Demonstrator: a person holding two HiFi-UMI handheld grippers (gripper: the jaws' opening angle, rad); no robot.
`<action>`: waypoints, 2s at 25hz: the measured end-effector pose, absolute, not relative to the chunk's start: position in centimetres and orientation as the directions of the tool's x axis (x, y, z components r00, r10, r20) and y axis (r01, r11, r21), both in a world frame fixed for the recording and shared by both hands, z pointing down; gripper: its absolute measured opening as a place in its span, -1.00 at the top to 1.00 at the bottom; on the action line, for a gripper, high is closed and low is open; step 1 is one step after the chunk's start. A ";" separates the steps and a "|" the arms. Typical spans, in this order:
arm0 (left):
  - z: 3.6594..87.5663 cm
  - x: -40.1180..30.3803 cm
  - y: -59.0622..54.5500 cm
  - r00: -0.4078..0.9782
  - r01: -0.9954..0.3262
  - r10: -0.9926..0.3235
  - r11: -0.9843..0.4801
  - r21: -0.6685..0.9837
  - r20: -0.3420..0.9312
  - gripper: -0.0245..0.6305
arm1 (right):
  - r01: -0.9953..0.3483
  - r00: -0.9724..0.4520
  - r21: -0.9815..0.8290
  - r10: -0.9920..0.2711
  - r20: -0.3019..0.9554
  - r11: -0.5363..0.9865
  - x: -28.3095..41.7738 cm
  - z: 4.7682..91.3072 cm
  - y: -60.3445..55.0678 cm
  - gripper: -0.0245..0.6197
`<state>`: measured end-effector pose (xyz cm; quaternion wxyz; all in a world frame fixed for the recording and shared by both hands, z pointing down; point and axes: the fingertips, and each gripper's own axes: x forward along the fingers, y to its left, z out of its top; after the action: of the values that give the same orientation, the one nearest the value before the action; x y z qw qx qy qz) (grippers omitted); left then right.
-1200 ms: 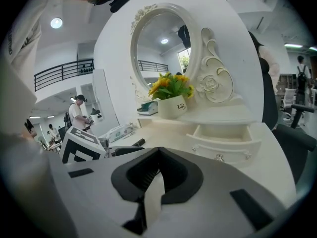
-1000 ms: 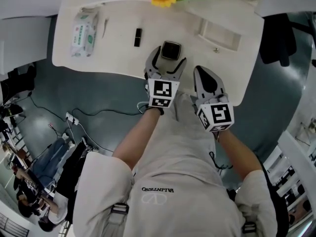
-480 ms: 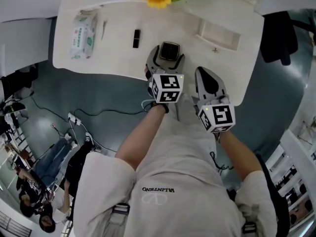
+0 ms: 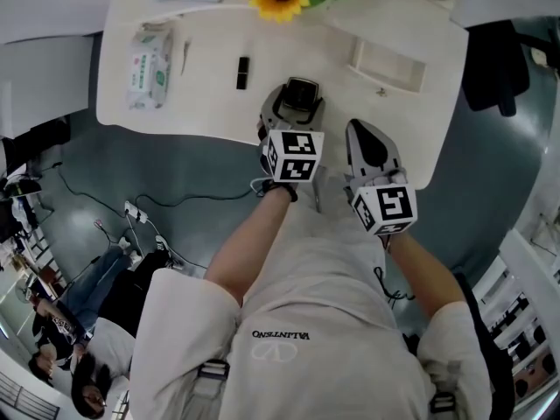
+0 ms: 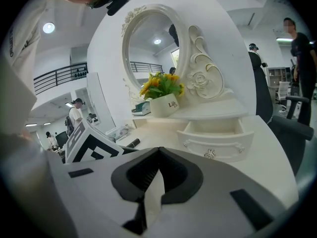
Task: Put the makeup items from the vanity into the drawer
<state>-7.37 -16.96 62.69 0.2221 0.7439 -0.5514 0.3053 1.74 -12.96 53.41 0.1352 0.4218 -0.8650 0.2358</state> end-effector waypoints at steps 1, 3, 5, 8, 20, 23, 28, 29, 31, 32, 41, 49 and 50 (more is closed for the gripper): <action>62.7 -7.4 -17.0 0.207 -0.956 -0.683 -0.294 -0.004 0.700 -0.07 | -0.794 -0.607 -0.294 -0.667 0.433 0.532 1.7 53.4 -13.1 0.89; 62.7 -7.4 -16.9 0.211 -0.956 -0.683 -0.295 0.000 0.699 -0.06 | -0.797 -0.603 -0.292 -0.671 0.431 0.529 1.8 53.3 -13.3 0.90; 62.7 -7.6 -16.9 0.214 -0.957 -0.686 -0.291 0.008 0.696 -0.06 | -0.800 -0.599 -0.288 -0.677 0.428 0.526 1.9 53.0 -13.6 0.89; 62.4 -7.7 -16.8 0.221 -0.957 -0.687 -0.289 0.019 0.693 -0.06 | -0.808 -0.589 -0.282 -0.688 0.424 0.517 2.4 52.6 -13.9 0.89; 55.6 -2.5 -18.6 0.324 -0.929 -0.740 -0.365 0.053 0.590 -0.06 | -0.848 -0.529 -0.254 -0.751 0.395 0.464 6.2 50.2 -15.7 0.89; 54.4 -0.9 -19.5 0.347 -0.921 -0.745 -0.384 0.059 0.570 -0.06 | -0.857 -0.515 -0.246 -0.764 0.389 0.452 7.4 49.8 -16.1 0.89; 53.1 1.9 -20.9 0.377 -0.910 -0.749 -0.408 0.068 0.544 -0.06 | -0.871 -0.490 -0.243 -0.787 0.376 0.426 9.5 49.2 -16.9 0.90; 52.9 2.4 -21.2 0.380 -0.909 -0.750 -0.411 0.070 0.541 -0.06 | -0.874 -0.486 -0.242 -0.790 0.374 0.422 9.9 49.0 -17.1 0.89; 52.6 3.4 -21.9 0.386 -0.907 -0.750 -0.415 0.073 0.538 -0.06 | -0.876 -0.480 -0.242 -0.795 0.371 0.417 10.5 48.9 -17.3 0.89; 52.6 3.9 -22.2 0.387 -0.907 -0.749 -0.416 0.073 0.538 -0.06 | -0.877 -0.479 -0.242 -0.796 0.370 0.415 10.8 48.8 -17.5 0.89; 53.8 6.1 -24.5 0.356 -0.919 -0.742 -0.389 0.067 0.569 -0.06 | -0.881 -0.470 -0.253 -0.801 0.372 0.399 13.3 49.2 -18.5 0.90; 54.5 7.2 -25.0 0.333 -0.925 -0.736 -0.376 0.054 0.589 -0.06 | -0.883 -0.467 -0.255 -0.799 0.379 0.395 14.3 49.9 -19.7 0.90; 54.6 7.2 -25.1 0.331 -0.926 -0.737 -0.373 0.053 0.590 -0.06 | -0.883 -0.466 -0.256 -0.799 0.379 0.394 14.3 50.1 -19.9 0.89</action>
<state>7.24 -25.06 54.57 0.1947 0.7921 -0.5248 0.2433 14.35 -19.87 50.06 0.0977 0.5073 -0.8290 0.2141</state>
